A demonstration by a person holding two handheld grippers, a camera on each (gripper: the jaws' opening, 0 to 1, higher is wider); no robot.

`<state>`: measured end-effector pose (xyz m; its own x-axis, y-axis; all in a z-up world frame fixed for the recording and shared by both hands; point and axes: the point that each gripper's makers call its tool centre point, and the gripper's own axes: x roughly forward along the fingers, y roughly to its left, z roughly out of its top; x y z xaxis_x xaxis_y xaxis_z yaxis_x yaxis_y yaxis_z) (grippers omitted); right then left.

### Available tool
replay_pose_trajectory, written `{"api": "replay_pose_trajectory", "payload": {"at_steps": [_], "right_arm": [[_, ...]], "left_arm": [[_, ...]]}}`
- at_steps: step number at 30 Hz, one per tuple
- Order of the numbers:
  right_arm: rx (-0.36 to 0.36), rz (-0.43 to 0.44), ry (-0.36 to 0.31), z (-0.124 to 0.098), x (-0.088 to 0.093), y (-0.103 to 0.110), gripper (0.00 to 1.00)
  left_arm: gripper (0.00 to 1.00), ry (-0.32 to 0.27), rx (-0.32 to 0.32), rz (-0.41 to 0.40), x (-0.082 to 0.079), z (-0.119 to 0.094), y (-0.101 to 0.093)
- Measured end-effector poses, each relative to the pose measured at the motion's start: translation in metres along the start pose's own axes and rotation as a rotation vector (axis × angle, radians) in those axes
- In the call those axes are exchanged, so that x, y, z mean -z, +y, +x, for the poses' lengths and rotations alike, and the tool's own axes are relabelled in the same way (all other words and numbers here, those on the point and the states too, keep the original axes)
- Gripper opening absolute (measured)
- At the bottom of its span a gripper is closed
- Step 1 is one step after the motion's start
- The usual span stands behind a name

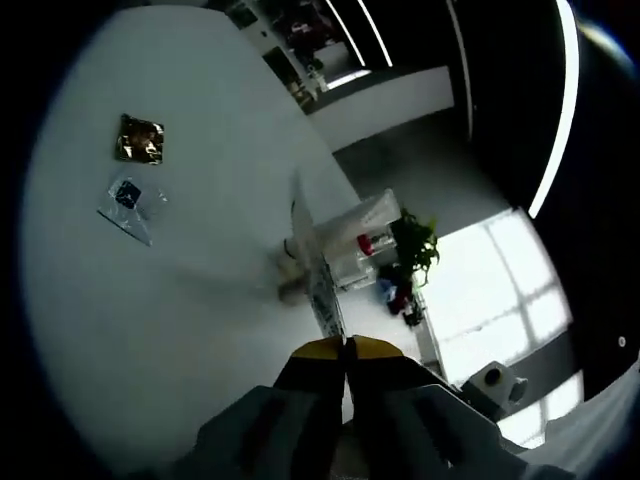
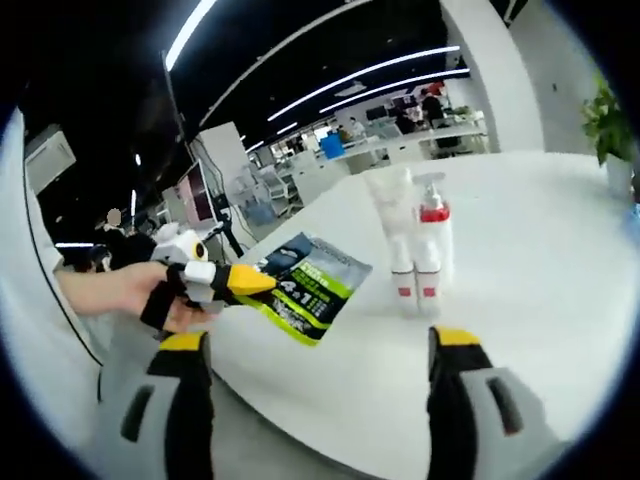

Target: Arrange the skincare products in the storage area until every visible bottle or jar stands upright without overlapping.

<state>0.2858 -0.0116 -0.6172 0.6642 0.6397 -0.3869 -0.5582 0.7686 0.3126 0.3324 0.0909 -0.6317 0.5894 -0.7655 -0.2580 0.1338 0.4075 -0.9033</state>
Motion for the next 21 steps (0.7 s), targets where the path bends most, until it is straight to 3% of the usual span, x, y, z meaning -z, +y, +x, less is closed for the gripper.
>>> {"api": "replay_pose_trajectory", "payload": {"at_steps": [7,13,21], "right_arm": [[0.062,0.017,-0.04,-0.003,-0.006,-0.011,0.98],[0.079,-0.002,-0.008,-0.003,0.002,-0.018,0.99],[0.097,0.029,-0.023,-0.004,0.003,-0.023,1.0]], "left_arm": [[0.0,-0.002,-0.009,0.027,-0.011,0.013,0.01],[0.0,0.008,-0.029,0.042,-0.016,0.025,0.02],[0.0,0.029,-0.048,0.062,-0.017,0.039,0.034]]}}
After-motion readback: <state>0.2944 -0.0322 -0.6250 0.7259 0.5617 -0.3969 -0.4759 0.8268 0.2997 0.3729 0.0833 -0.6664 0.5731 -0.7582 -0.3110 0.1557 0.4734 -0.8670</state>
